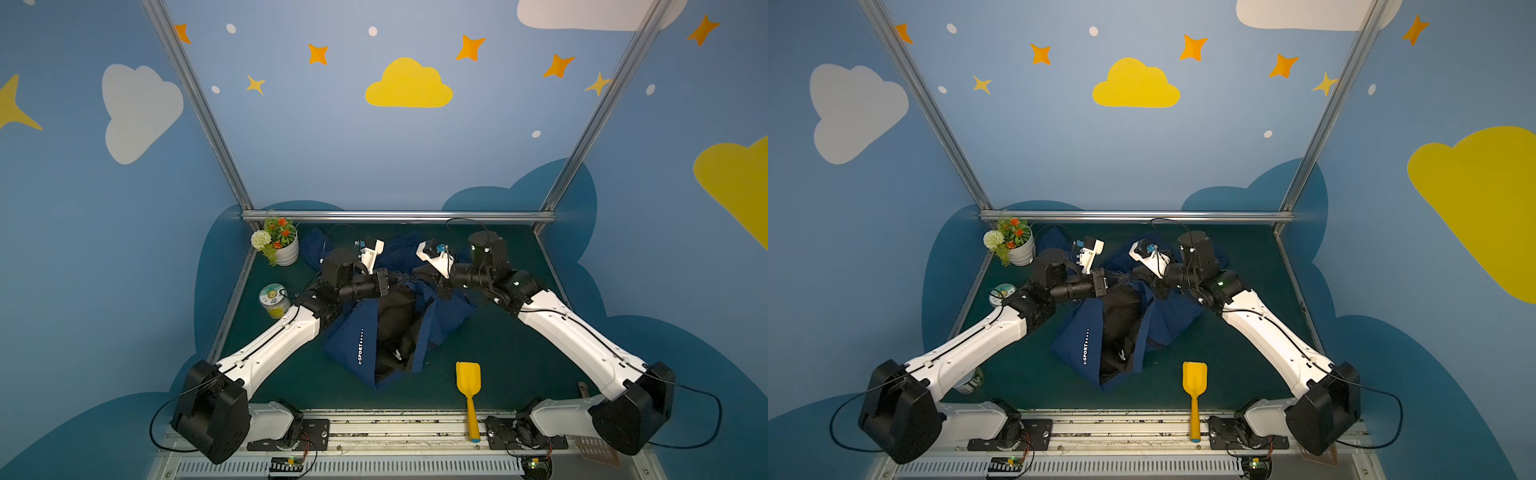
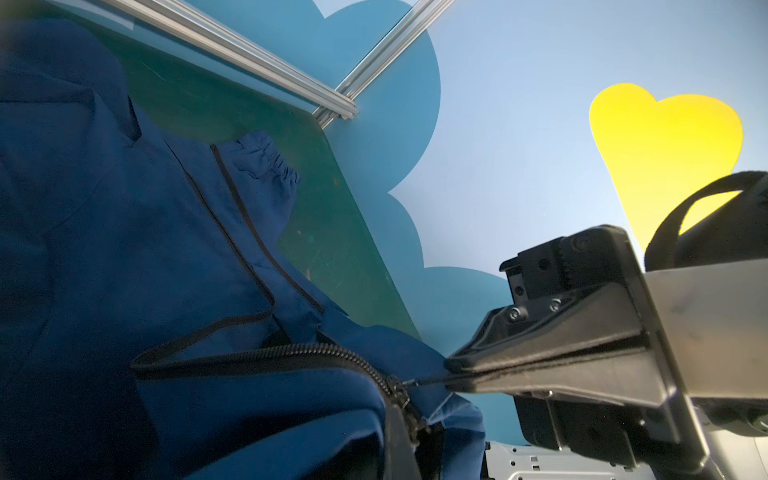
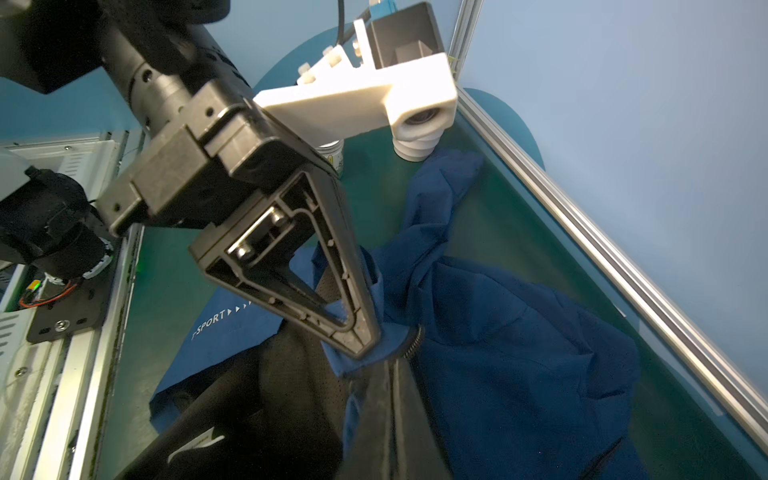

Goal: Zip up the jacket

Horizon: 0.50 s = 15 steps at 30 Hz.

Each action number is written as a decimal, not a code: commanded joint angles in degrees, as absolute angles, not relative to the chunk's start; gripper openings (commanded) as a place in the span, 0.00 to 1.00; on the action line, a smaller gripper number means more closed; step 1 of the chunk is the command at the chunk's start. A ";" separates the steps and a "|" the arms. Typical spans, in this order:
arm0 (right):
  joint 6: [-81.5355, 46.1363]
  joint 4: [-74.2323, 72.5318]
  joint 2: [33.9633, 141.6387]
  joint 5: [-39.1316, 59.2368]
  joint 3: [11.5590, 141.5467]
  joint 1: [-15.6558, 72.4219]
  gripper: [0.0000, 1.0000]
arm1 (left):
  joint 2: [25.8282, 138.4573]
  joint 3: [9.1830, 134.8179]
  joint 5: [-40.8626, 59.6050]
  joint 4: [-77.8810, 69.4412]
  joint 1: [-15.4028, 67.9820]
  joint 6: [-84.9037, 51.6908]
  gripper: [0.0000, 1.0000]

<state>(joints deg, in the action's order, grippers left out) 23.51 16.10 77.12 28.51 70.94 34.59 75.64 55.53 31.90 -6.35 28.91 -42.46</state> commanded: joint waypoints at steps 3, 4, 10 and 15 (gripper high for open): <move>21.36 10.69 78.20 25.00 70.23 31.90 0.00 | 72.70 57.30 37.23 2.20 28.91 -39.15 0.03; 21.57 10.42 78.60 24.41 70.35 31.88 0.00 | 72.40 57.36 37.35 3.06 28.86 -38.94 0.03; 20.83 9.40 80.58 23.01 70.84 31.63 0.00 | 71.10 57.12 38.40 4.50 28.92 -38.77 0.03; 20.15 8.73 81.83 21.45 70.64 31.39 0.00 | 69.53 57.19 38.16 5.22 28.93 -38.78 0.03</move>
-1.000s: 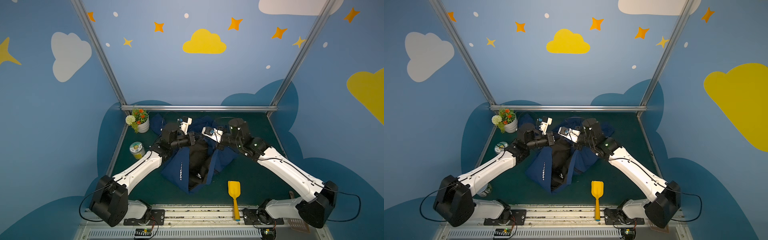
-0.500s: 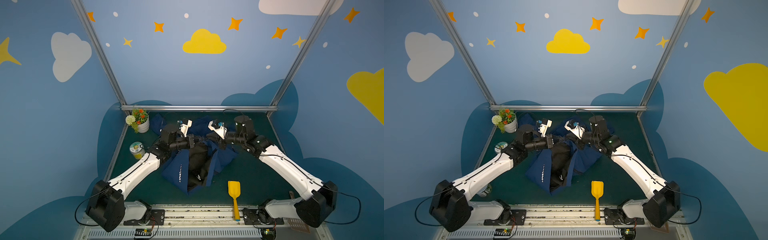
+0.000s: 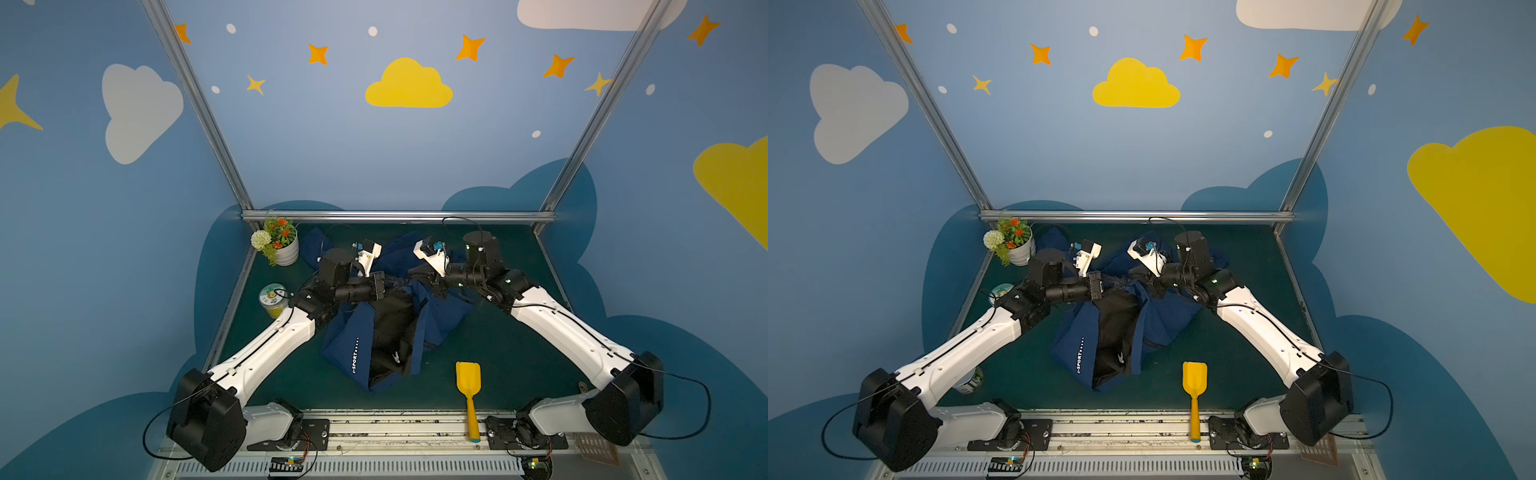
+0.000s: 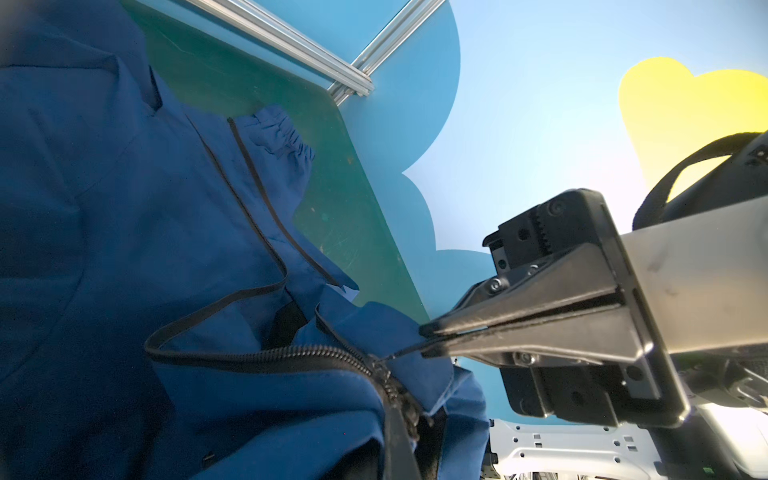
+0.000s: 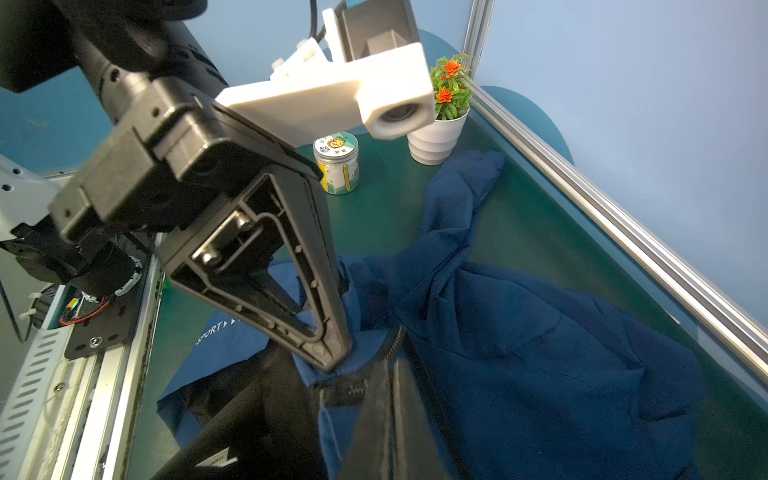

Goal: Zip up the jacket

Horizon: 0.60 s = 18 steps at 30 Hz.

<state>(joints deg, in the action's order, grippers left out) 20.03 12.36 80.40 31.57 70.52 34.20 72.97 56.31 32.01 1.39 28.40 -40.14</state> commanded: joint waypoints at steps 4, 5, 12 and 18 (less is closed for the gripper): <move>19.23 7.22 82.74 21.09 70.27 31.22 0.00 | 68.98 57.26 39.02 5.09 29.25 -39.40 0.03; 19.21 7.13 83.00 20.49 70.46 31.20 0.00 | 68.84 57.39 39.11 5.37 29.35 -39.40 0.03; 17.96 6.44 84.44 15.31 71.93 31.20 0.00 | 67.62 56.69 38.41 6.77 30.30 -38.94 0.03; 16.44 4.75 85.34 7.13 72.96 31.09 0.00 | 68.04 59.37 36.58 11.36 30.57 -34.44 0.03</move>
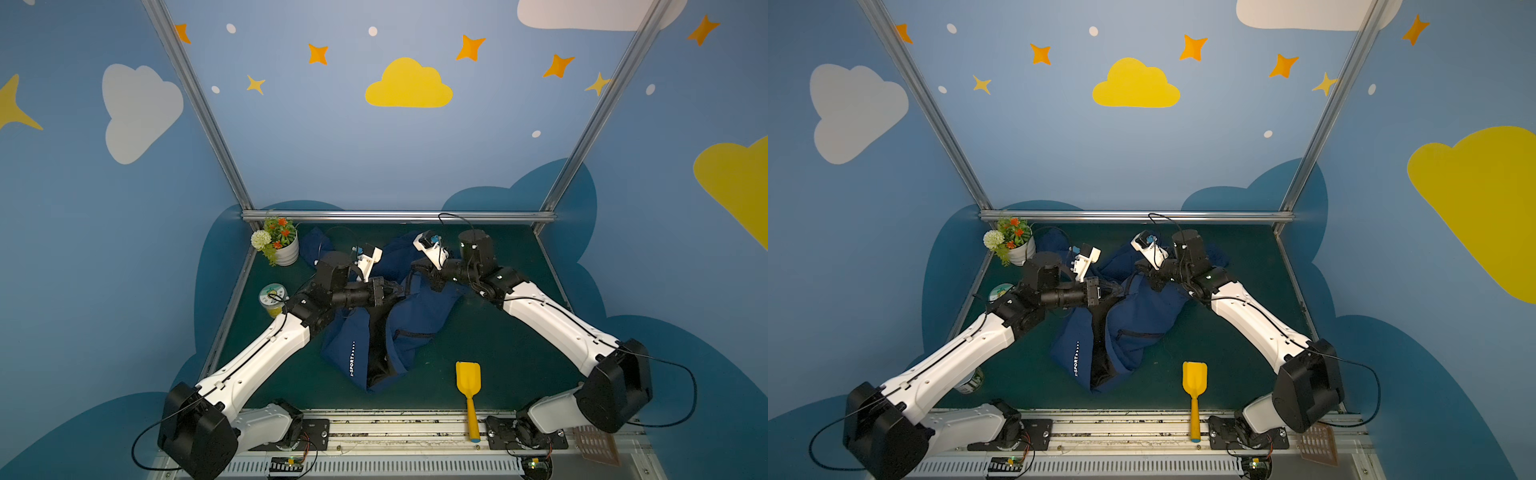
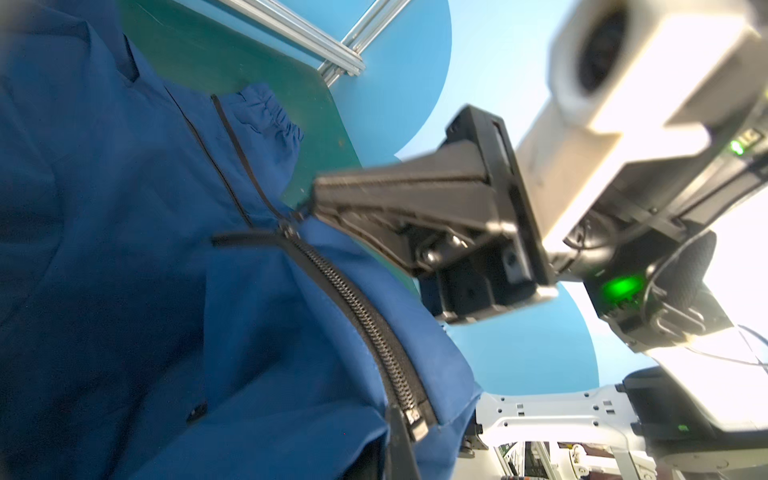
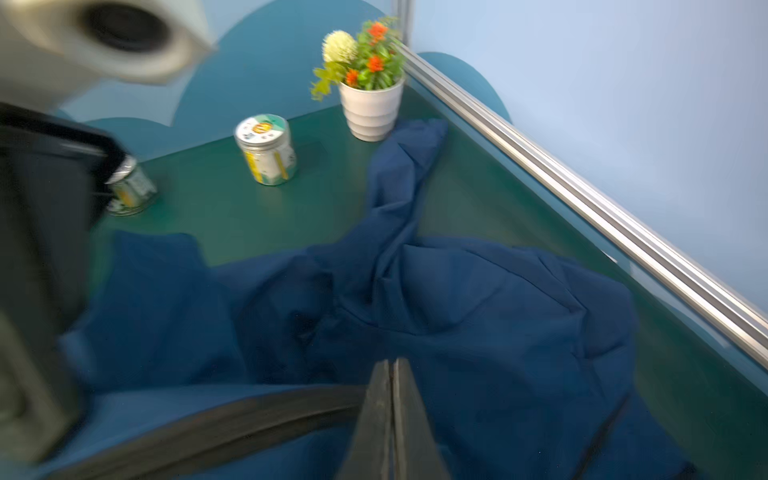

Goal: Zip up the jacket

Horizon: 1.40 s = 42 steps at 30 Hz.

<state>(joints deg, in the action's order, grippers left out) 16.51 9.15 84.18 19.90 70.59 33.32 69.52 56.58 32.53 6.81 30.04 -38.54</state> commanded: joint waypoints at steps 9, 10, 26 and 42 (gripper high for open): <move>18.94 -1.82 86.73 -7.23 82.08 25.36 0.00 | 76.26 82.26 28.37 36.86 15.35 -8.05 0.03; 20.44 -4.30 86.17 -10.15 81.98 25.52 0.00 | 77.13 84.92 26.51 37.83 14.03 -5.38 0.03; 25.81 -26.15 65.51 -28.73 43.91 35.78 0.00 | 63.10 61.83 22.36 28.29 1.57 8.07 0.03; 2.67 8.91 70.41 -9.57 66.68 36.69 0.58 | 44.42 57.55 20.07 44.53 3.15 1.07 0.03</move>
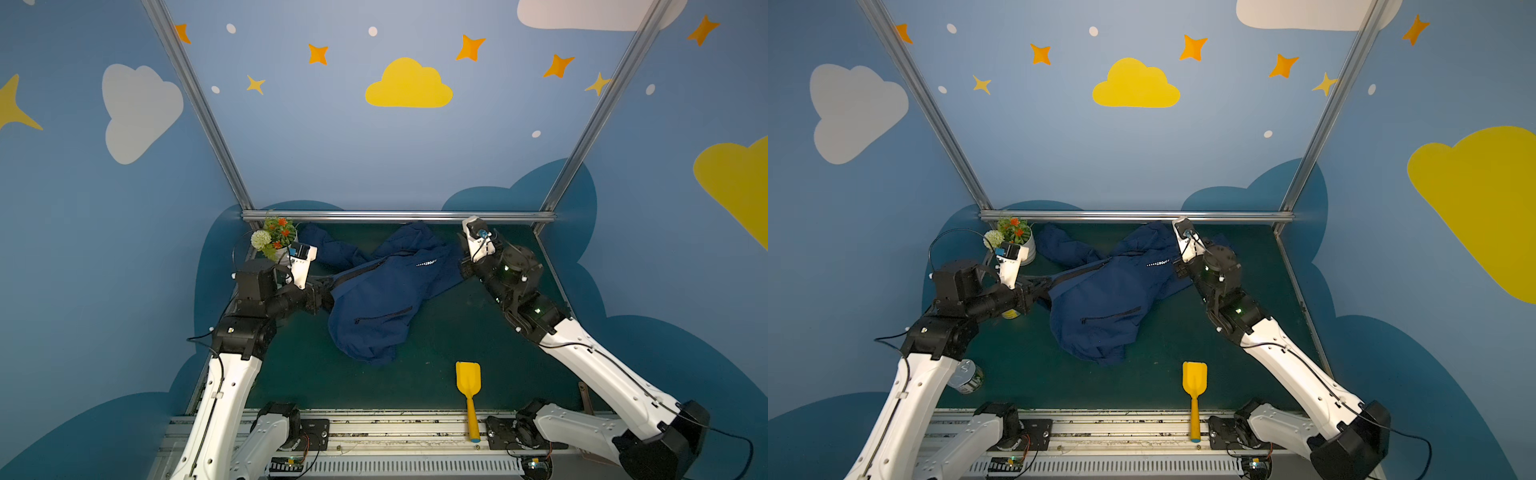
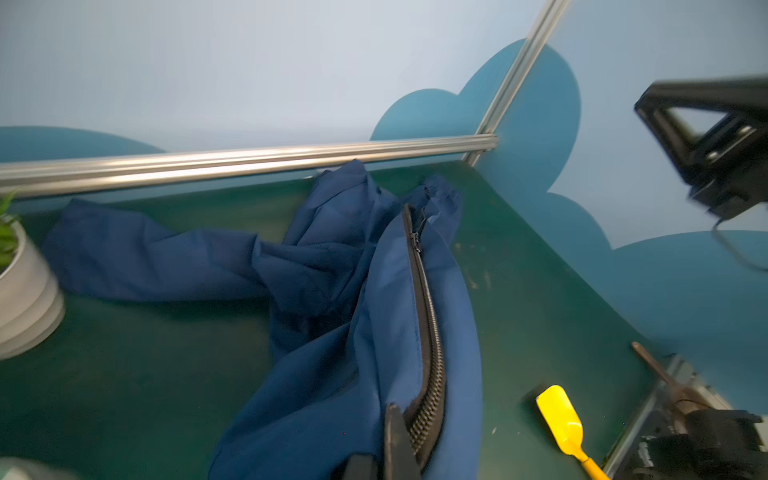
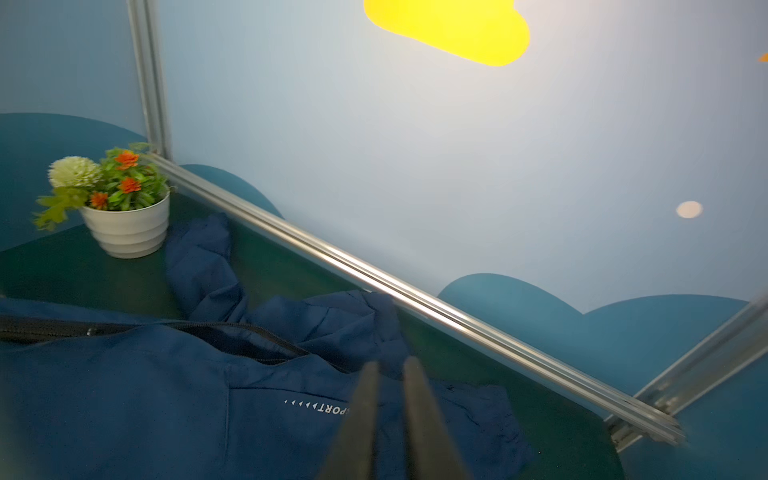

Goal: Zip up the jacket

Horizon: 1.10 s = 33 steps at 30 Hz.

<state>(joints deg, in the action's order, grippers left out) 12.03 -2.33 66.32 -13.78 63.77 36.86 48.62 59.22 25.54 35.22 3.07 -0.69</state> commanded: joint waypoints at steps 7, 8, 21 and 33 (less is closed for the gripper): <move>-23.69 25.37 89.30 -4.18 85.16 31.04 0.84 | 31.60 48.42 20.08 43.69 3.23 -4.72 0.03; -27.80 27.07 91.33 -2.95 86.57 30.09 0.84 | 30.65 47.02 21.33 44.16 3.31 -4.69 0.03; -49.67 22.46 115.86 19.02 91.39 22.32 0.85 | 31.59 45.80 22.30 41.88 4.57 -5.07 0.03; -49.05 12.89 99.70 5.63 87.13 21.77 0.00 | 42.75 53.19 22.59 33.24 4.50 -0.47 0.03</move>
<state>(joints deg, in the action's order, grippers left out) -50.85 17.12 111.92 14.28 87.74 21.93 39.38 50.00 21.41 39.51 4.54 -3.16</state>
